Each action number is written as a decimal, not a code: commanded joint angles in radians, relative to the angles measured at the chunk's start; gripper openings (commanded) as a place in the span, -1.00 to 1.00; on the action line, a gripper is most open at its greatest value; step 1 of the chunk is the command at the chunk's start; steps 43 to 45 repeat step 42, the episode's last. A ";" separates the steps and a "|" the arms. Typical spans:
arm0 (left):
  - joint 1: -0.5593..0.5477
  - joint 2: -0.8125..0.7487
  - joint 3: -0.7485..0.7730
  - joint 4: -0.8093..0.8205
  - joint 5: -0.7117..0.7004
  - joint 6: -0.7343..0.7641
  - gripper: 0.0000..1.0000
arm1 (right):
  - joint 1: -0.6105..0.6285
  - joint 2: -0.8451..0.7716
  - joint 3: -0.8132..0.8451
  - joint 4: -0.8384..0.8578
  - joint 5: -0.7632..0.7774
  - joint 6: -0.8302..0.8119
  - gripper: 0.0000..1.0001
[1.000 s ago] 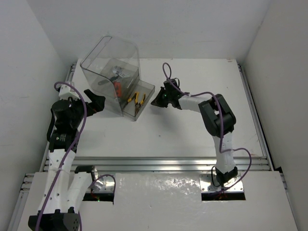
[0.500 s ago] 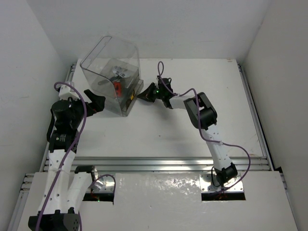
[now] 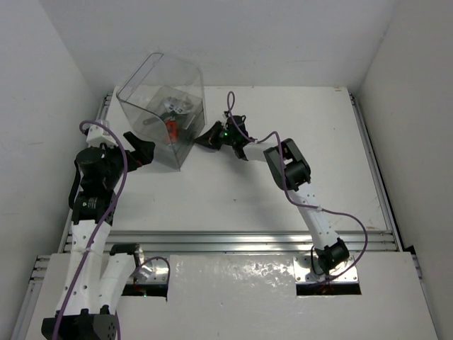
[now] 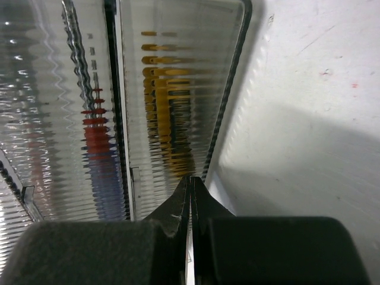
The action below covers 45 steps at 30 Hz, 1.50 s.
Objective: Sort the tools into containers
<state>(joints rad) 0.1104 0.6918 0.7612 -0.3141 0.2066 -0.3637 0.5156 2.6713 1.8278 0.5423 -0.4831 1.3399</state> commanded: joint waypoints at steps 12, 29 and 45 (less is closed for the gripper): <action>0.002 -0.044 0.069 -0.023 -0.231 0.002 1.00 | -0.069 -0.869 -0.866 -0.028 0.259 -0.446 0.98; -0.034 -0.143 0.092 -0.181 -0.244 0.054 0.99 | -0.017 -1.873 -0.753 -1.442 0.929 -1.021 0.98; -0.066 -0.262 0.118 -0.250 -0.197 0.097 0.99 | -0.017 -2.102 -0.743 -1.518 0.922 -0.978 0.98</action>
